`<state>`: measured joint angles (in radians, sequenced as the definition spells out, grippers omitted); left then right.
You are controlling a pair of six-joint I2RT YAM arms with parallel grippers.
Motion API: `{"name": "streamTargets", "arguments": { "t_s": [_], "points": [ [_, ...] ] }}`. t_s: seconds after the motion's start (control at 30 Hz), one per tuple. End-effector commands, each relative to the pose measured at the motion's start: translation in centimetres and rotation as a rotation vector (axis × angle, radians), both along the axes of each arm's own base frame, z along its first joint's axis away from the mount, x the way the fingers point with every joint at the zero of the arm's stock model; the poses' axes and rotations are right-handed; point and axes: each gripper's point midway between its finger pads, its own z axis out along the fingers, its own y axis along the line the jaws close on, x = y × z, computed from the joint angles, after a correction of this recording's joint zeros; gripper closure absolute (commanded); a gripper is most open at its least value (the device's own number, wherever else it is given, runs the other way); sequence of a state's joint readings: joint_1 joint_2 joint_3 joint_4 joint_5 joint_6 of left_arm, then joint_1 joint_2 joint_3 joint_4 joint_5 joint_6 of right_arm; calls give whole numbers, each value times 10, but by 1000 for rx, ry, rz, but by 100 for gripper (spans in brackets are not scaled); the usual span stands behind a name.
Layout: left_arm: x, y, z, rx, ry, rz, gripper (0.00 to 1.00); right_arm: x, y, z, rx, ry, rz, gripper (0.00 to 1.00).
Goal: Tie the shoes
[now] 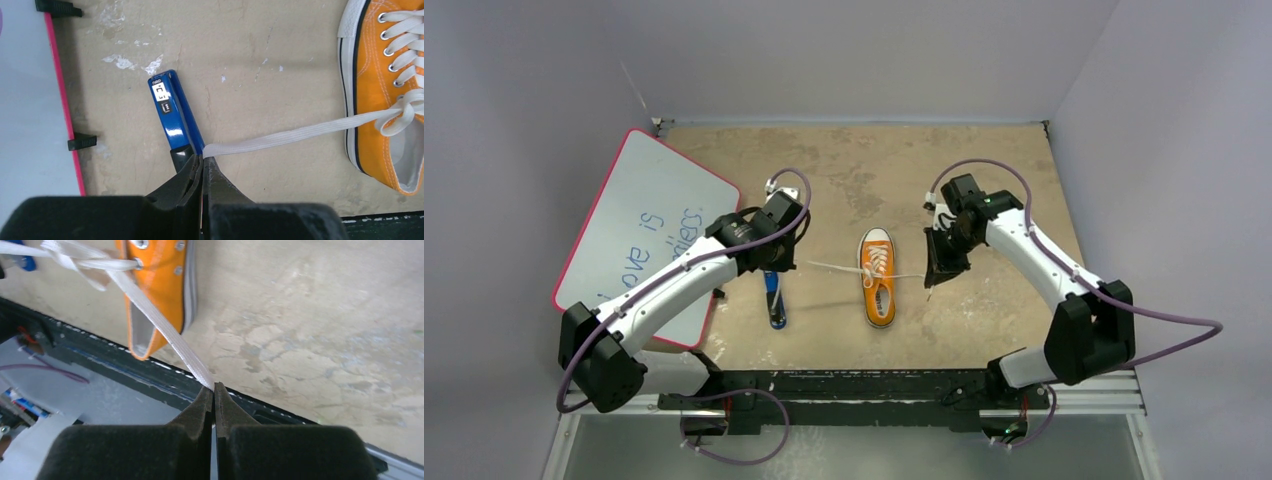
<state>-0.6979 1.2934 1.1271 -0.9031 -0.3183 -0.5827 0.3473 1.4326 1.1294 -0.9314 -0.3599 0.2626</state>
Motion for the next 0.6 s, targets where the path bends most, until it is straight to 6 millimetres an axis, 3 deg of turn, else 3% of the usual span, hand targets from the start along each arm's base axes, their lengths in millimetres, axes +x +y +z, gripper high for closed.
{"name": "streamTargets", "arguments": {
  "t_s": [0.0,0.2,0.33,0.57],
  "points": [
    [-3,14,3,34,-18,58,100,-5,-36,2,-177,-23,-51,100],
    [3,23,-4,104,-26,62,100,-6,-77,3,-251,34,-344,100],
    [7,28,-15,157,-20,83,100,-3,-105,0,-293,-16,-569,100],
    [6,34,-39,178,20,127,100,40,-143,-8,-394,-138,-746,100]
  ]
}}
